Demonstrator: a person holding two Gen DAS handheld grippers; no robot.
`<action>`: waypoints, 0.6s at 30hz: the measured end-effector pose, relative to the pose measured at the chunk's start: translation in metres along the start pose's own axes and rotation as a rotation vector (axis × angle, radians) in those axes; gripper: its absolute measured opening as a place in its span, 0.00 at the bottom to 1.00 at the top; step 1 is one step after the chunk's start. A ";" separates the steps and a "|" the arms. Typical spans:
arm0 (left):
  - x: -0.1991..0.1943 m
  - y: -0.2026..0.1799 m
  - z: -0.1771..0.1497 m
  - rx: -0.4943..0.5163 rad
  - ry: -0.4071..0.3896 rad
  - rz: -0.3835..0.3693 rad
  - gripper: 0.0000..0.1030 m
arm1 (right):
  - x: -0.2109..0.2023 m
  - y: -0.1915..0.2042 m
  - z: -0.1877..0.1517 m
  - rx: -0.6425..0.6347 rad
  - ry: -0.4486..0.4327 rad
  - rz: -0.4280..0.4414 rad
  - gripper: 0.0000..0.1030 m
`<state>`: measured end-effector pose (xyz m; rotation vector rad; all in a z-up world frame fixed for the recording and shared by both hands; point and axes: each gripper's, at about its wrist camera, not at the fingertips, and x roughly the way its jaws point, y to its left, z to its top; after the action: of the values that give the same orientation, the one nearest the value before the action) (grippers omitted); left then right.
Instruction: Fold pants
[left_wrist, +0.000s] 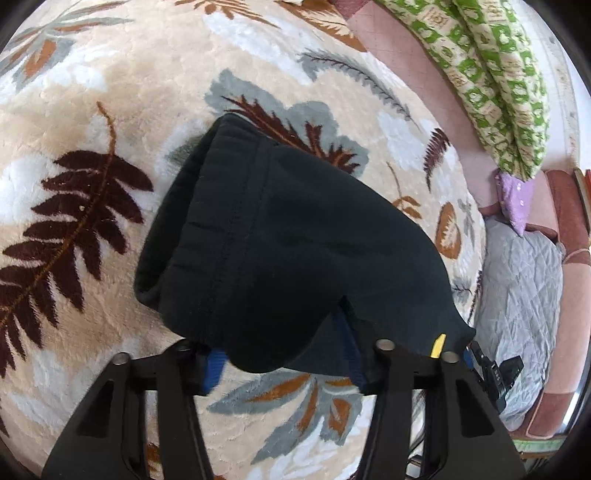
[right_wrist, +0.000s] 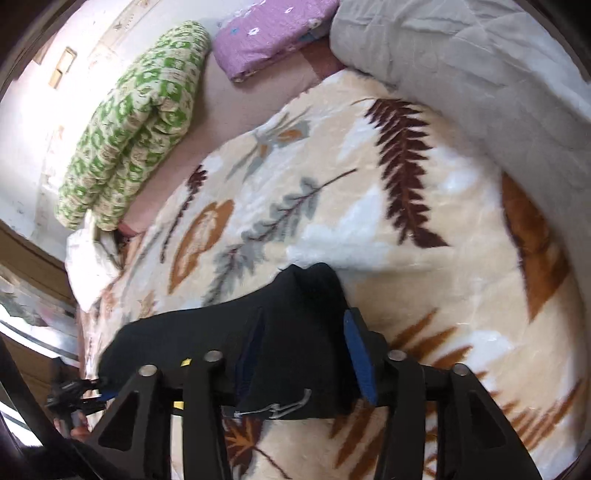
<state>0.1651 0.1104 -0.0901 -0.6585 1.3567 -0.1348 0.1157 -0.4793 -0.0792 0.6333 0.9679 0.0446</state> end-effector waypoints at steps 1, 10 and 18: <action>0.000 0.001 0.000 -0.004 0.000 0.011 0.36 | 0.005 -0.001 0.000 0.012 0.025 0.002 0.52; -0.015 -0.003 -0.009 0.023 -0.025 0.037 0.07 | 0.006 0.015 -0.006 -0.157 0.046 -0.081 0.10; -0.026 0.002 -0.029 0.071 0.002 0.040 0.07 | -0.011 0.006 -0.011 -0.121 0.031 -0.030 0.10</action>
<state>0.1320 0.1132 -0.0706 -0.5715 1.3595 -0.1508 0.1019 -0.4723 -0.0717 0.5079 0.9963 0.0854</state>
